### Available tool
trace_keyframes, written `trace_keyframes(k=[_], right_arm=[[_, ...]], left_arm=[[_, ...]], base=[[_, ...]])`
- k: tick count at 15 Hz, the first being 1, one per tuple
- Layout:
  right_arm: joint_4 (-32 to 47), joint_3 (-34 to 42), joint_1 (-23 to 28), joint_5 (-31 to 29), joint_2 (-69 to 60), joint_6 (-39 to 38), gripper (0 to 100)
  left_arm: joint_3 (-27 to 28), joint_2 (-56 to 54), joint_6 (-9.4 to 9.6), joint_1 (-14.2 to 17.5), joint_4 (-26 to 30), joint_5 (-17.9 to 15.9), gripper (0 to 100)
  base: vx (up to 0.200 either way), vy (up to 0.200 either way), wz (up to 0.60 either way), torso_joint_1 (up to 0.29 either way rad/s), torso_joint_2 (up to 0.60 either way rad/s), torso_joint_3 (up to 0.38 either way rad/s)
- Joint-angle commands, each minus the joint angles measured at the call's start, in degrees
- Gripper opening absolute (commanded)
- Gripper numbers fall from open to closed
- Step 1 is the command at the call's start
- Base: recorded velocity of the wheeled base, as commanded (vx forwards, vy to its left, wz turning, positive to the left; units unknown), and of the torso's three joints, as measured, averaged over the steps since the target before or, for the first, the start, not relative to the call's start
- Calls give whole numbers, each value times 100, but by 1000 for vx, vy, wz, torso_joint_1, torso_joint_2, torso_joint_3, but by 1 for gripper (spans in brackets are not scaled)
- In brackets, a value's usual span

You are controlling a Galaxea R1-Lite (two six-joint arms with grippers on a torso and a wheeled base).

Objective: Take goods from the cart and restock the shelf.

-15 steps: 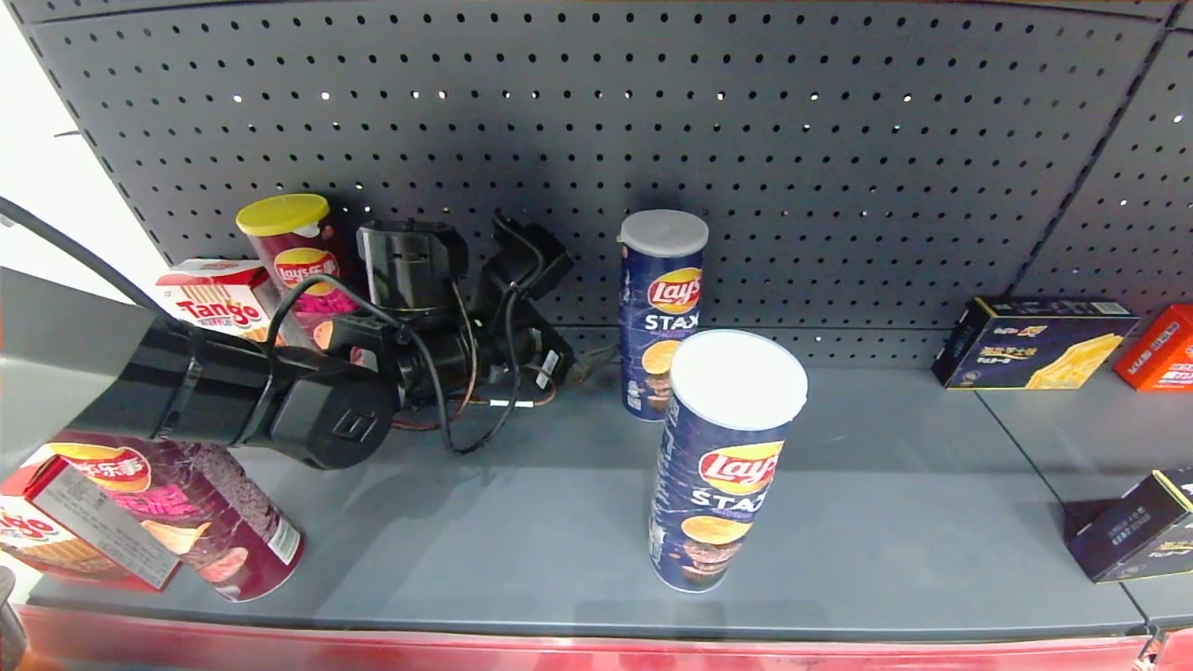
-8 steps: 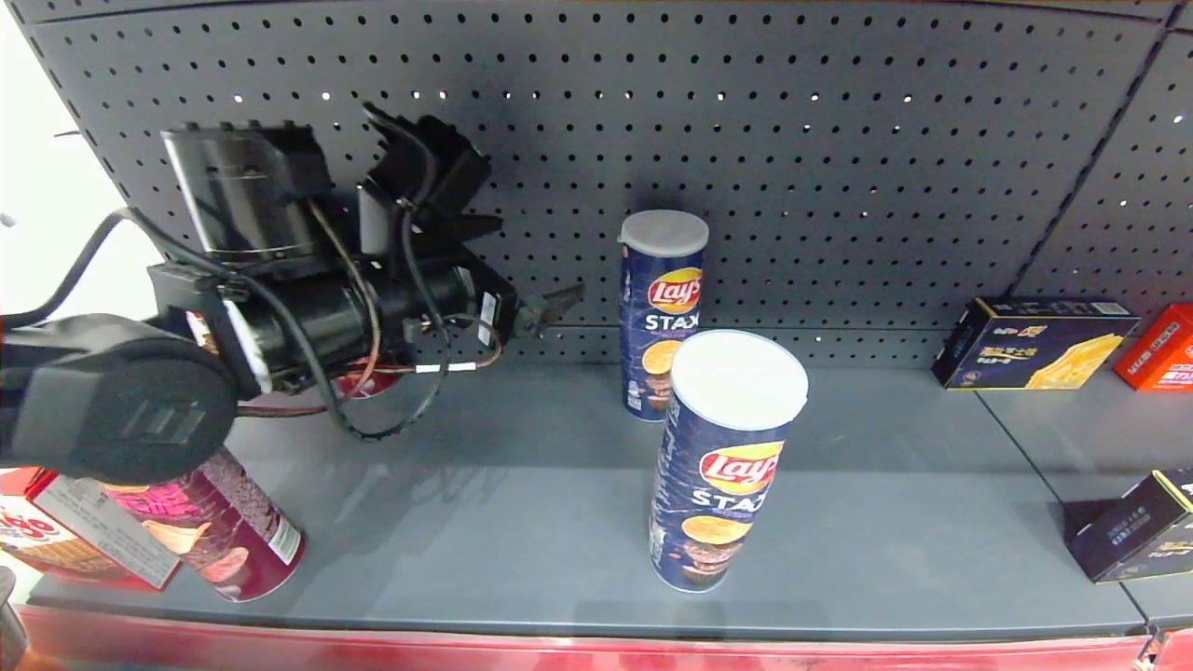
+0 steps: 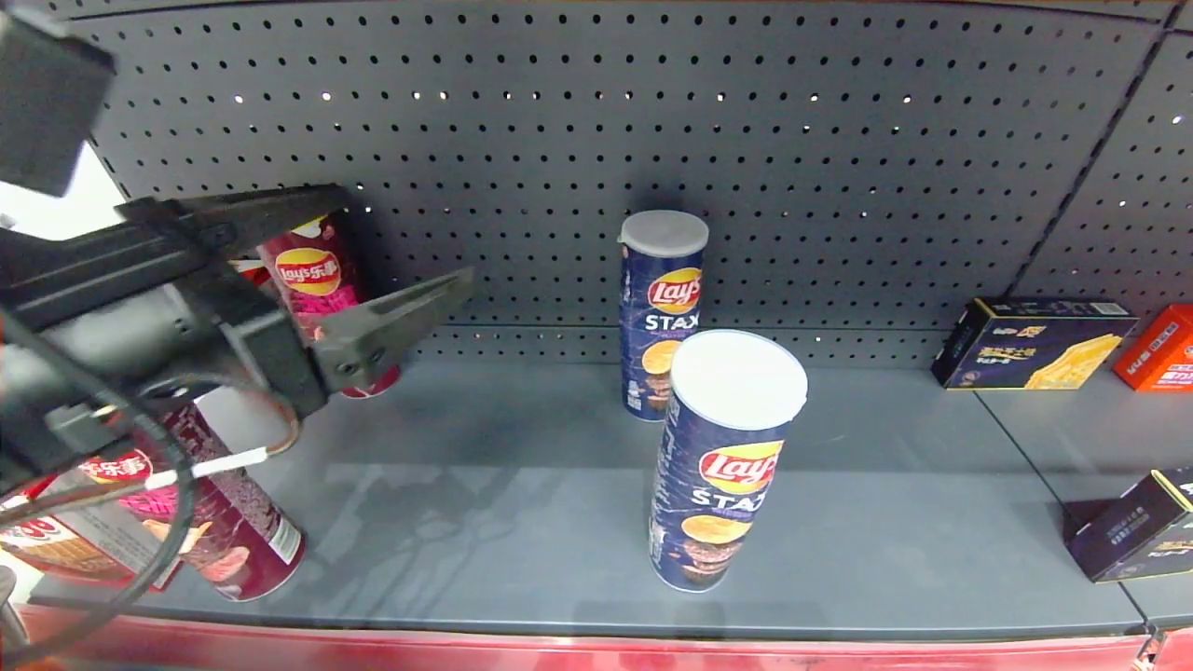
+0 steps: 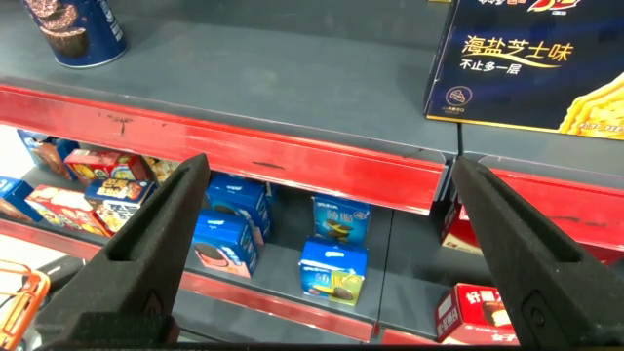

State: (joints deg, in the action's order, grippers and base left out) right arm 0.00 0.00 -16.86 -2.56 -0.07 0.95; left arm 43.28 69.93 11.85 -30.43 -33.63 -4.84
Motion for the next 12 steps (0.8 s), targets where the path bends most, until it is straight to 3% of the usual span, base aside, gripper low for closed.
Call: trace_keyframes(k=[1,2,3,5,8,12], right_arm=[[0,0,-2,1,7,2,100],[0,0,-2,1,7,2,100],[0,0,-2,1,7,2,100],[0,0,-2,1,7,2,100],[0,0,-2,1,7,2,100],[0,0,-2,1,7,2,100]], left_arm=[[-1084,-1658,-78,-156,24,45,100],[-1287,-1939,-95,-156,24,45,100],[-1647,-2572,-280,-148,67,45,100],[-2051,-3433,-394,-69,393,45,100],[-2825,-4540,-403,872,445,-26,100],[-3510,-5314,-359,2577,472,-949,100]], base=[[0,0,0,0,0,0],[0,0,0,0,0,0],[0,0,0,0,0,0],[0,0,0,0,0,0],[0,0,0,0,0,0],[0,0,0,0,0,0]])
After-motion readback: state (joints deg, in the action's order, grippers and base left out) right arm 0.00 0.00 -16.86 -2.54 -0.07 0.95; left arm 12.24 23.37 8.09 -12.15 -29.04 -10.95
